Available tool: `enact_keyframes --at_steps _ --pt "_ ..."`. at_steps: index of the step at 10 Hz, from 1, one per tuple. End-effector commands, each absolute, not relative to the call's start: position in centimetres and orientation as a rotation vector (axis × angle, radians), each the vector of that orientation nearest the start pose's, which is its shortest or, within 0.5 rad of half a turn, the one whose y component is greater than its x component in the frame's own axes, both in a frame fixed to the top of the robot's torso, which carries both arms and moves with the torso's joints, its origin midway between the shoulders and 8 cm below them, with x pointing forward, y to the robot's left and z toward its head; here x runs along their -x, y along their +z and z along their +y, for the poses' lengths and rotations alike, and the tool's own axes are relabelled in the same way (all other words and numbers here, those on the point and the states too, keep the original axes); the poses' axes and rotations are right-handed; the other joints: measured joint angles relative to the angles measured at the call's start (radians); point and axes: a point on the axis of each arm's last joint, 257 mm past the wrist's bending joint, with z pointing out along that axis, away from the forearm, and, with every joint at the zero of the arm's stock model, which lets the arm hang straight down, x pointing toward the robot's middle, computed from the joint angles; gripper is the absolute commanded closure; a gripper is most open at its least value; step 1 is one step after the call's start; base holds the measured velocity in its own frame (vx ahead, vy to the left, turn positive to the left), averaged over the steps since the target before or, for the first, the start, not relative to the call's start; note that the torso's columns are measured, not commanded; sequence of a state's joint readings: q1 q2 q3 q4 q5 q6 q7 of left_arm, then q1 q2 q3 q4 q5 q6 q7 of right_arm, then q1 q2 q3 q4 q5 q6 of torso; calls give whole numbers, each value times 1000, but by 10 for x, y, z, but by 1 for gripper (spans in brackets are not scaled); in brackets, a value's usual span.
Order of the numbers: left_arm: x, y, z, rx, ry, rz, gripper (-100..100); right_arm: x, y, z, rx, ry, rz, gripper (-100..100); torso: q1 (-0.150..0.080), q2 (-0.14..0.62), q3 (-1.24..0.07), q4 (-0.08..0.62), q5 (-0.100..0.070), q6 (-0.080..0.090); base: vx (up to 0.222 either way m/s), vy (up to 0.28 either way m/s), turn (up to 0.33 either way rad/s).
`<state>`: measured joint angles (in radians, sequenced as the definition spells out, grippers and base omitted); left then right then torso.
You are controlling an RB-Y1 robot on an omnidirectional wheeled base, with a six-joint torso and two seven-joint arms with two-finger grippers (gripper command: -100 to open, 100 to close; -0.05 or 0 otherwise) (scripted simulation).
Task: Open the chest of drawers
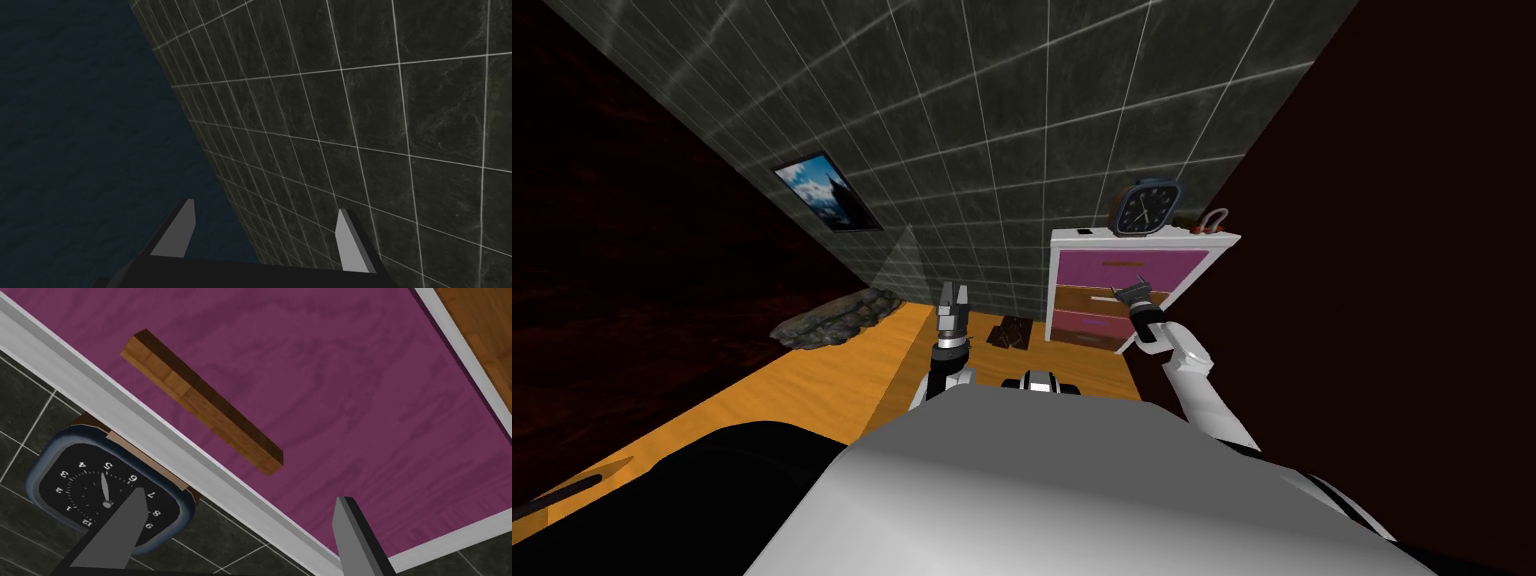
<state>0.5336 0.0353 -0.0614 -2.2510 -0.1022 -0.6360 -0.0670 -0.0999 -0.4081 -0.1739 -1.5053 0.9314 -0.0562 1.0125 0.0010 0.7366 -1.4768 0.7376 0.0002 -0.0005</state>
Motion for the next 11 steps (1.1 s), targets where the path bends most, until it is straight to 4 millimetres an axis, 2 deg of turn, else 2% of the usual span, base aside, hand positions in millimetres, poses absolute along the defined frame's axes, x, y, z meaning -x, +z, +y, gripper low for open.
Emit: enact_keyframes --at_steps 1,11 --pt "-328 23 241 485 -1254 666 0 -573 -138 -425 571 -829 1415 -100 -1 2 1 0 0 1 27 58 53" --pt "-328 23 241 485 -1254 666 0 -601 -127 -480 836 -1254 1394 -100 -2 3 2 1 0 1 32 55 55"
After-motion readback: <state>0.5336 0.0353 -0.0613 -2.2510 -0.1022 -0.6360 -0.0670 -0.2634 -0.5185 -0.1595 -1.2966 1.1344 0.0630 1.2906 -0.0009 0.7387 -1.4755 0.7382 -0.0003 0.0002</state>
